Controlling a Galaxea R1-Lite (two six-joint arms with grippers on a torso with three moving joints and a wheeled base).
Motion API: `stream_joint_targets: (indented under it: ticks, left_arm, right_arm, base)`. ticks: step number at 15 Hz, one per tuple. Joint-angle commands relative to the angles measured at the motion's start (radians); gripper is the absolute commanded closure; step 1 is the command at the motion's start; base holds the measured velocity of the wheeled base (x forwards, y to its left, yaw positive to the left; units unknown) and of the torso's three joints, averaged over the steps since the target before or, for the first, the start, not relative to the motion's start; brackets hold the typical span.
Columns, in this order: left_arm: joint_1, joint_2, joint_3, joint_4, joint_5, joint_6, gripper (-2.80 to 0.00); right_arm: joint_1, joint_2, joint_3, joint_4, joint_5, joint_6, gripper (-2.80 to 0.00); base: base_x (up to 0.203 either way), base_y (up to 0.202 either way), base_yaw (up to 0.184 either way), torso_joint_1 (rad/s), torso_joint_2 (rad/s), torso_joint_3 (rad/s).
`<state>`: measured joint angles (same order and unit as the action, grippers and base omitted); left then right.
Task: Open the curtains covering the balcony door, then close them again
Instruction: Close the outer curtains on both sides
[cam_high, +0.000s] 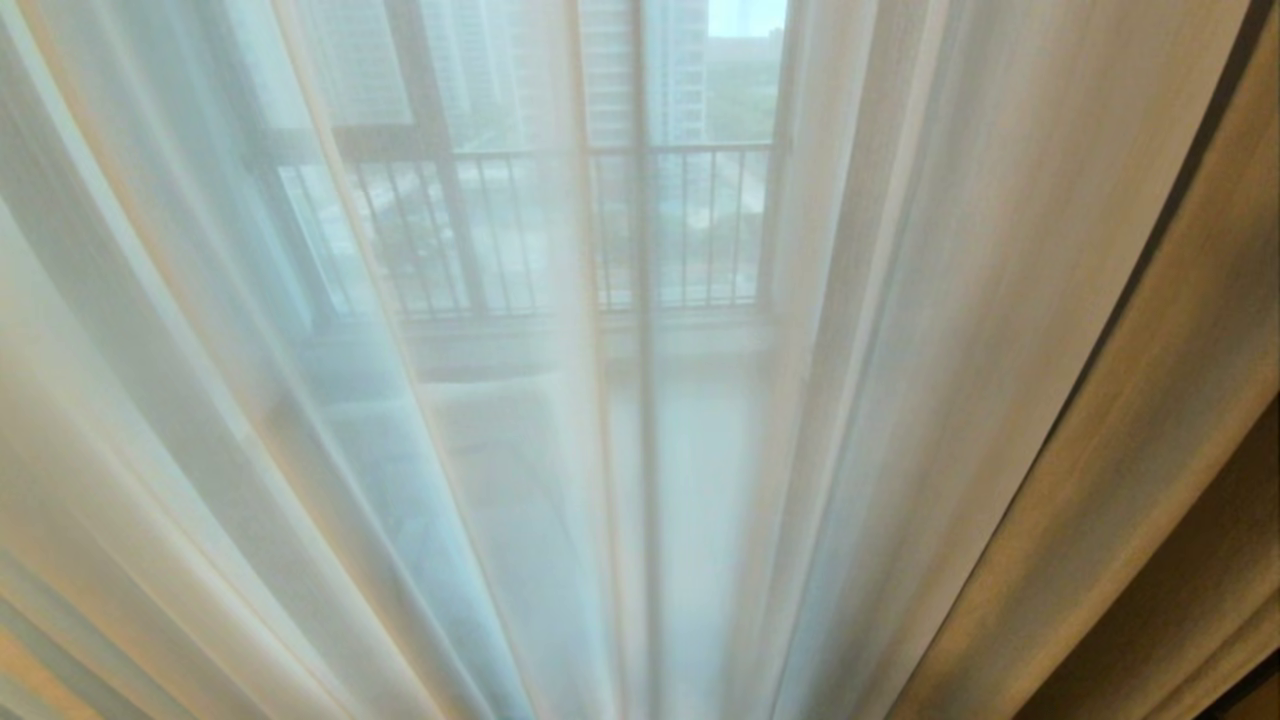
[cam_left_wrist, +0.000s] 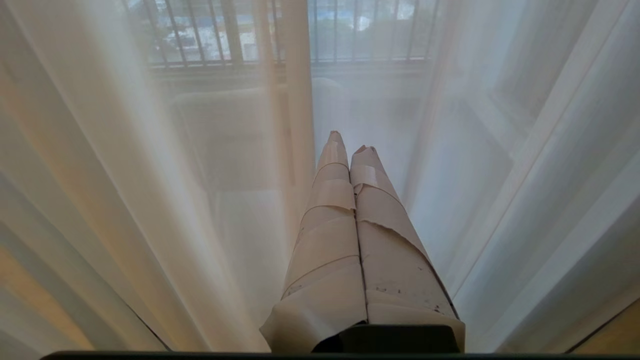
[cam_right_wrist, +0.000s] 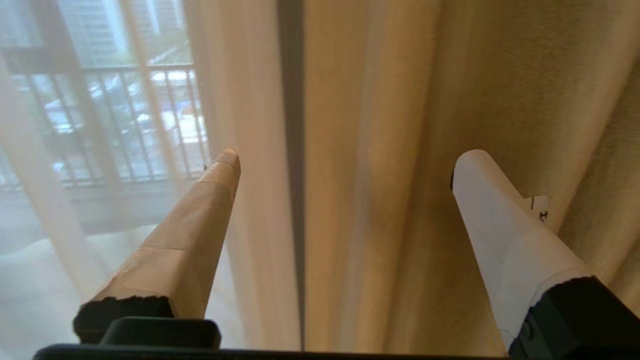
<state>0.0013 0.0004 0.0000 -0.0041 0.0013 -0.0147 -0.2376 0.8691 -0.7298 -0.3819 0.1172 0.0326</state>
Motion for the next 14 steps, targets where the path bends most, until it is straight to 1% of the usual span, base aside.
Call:
stream_joint_targets:
  ticks: [1, 4, 7, 9, 12, 14]
  left_arm:
    - [0.0, 0.0, 0.0, -0.001, 0.0, -0.001, 0.0]
    - [0.0, 0.0, 0.0, -0.001, 0.0, -0.001, 0.0]
    - [0.0, 0.0, 0.0, -0.001, 0.0, -0.001, 0.0]
    - [0.0, 0.0, 0.0, -0.001, 0.0, -0.001, 0.0]
    - [0.0, 0.0, 0.0, -0.001, 0.0, -0.001, 0.0]
    - [0.0, 0.0, 0.0, -0.001, 0.0, -0.001, 0.0]
  right_arm:
    - [-0.032, 0.038, 0.015, -0.011, 0.017, 0.0, -2.8]
    - [-0.07, 0.156, -0.031, -0.055, 0.033, -0.002, -2.8]
    - [-0.081, 0.321, -0.117, -0.123, 0.053, -0.002, -2.8]
    - [-0.082, 0.436, -0.214, -0.175, 0.058, 0.001, -2.8]
    - [-0.08, 0.594, -0.399, -0.209, 0.062, 0.031, -2.8]
    - [-0.078, 0.681, -0.488, -0.257, 0.063, 0.054, -2.8]
  base:
    - [0.0, 0.0, 0.0, 0.0, 0.0, 0.0]
    - [0.0, 0.0, 0.0, 0.0, 0.0, 0.0]
    - [0.0, 0.0, 0.0, 0.0, 0.0, 0.0]
    - [0.0, 0.0, 0.0, 0.0, 0.0, 0.0]
    - [0.0, 0.0, 0.0, 0.0, 0.0, 0.0]
    - [0.0, 0.0, 0.0, 0.0, 0.0, 0.0]
